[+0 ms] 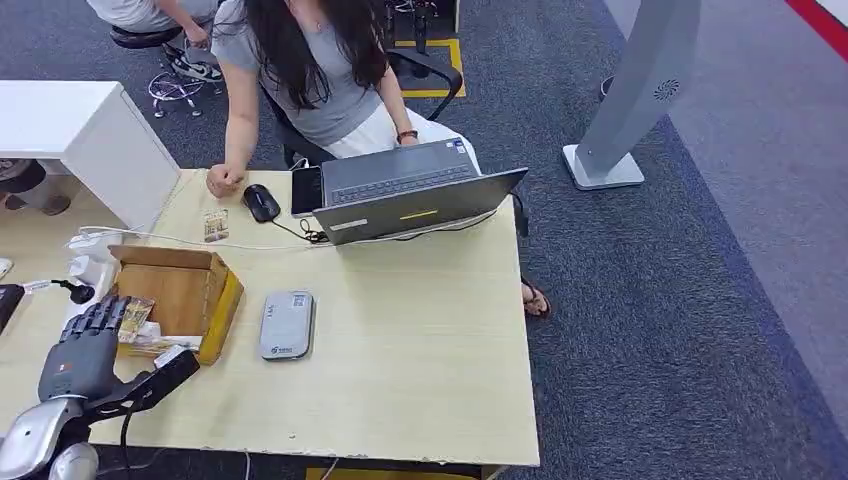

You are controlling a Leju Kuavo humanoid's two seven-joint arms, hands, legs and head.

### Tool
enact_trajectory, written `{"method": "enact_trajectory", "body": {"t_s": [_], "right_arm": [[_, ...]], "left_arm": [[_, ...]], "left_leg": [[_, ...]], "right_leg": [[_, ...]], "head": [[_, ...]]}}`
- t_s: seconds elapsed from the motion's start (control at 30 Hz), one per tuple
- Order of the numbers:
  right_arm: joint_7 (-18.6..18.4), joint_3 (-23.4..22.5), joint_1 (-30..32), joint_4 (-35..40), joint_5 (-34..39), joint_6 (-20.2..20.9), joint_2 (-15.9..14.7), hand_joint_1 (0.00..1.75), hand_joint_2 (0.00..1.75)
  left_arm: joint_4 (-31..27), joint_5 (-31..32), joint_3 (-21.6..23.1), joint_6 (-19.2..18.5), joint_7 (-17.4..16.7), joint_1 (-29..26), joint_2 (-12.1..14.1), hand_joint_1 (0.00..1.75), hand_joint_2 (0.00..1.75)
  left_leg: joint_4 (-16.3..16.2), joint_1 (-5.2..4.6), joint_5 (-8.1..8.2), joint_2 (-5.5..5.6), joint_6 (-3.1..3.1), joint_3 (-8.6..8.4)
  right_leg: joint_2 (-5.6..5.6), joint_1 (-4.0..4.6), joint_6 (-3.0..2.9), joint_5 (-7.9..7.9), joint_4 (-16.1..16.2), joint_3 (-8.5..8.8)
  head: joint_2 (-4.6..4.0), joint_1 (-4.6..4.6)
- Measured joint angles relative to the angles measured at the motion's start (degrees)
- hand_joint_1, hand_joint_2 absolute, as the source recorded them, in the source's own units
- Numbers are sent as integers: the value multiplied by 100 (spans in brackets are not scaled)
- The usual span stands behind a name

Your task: Pass the card to the sensor for recognition and then transmit it.

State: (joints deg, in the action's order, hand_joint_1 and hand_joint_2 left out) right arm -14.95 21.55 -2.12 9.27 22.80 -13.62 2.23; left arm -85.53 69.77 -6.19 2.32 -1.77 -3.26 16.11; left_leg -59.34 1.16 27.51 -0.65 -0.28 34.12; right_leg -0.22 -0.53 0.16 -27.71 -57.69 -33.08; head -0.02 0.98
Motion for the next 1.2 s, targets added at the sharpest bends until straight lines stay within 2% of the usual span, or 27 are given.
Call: {"method": "enact_trajectory", "body": {"t_s": [0.83,1.1,1.13,1.2], "right_arm": [[-7,22,-22,0,-9,33,-2,0,175],[2,33,-26,0,-44,33,-2,0,175],[2,33,-28,0,-44,33,-2,0,175],[2,33,-28,2,-44,33,-2,0,175]], "left_arm": [[83,225,330,92,-33,362,-48,0,175],[136,245,430,221,2,409,-87,0,175],[142,247,444,227,2,410,-98,175,175],[144,232,472,234,6,416,-118,175,175]], "left_leg": [[-1,0,-2,-1,-2,-3],[-1,0,-2,0,-2,-3],[-1,0,-2,-1,-2,-3],[-1,-1,-2,-2,-2,-3]], "right_leg": [[2,0,-1,1,0,2],[2,0,-1,1,0,1],[2,0,-1,1,0,1],[3,0,-1,1,0,1]], "head": [[0,0],[0,0],[0,0],[0,0]]}}
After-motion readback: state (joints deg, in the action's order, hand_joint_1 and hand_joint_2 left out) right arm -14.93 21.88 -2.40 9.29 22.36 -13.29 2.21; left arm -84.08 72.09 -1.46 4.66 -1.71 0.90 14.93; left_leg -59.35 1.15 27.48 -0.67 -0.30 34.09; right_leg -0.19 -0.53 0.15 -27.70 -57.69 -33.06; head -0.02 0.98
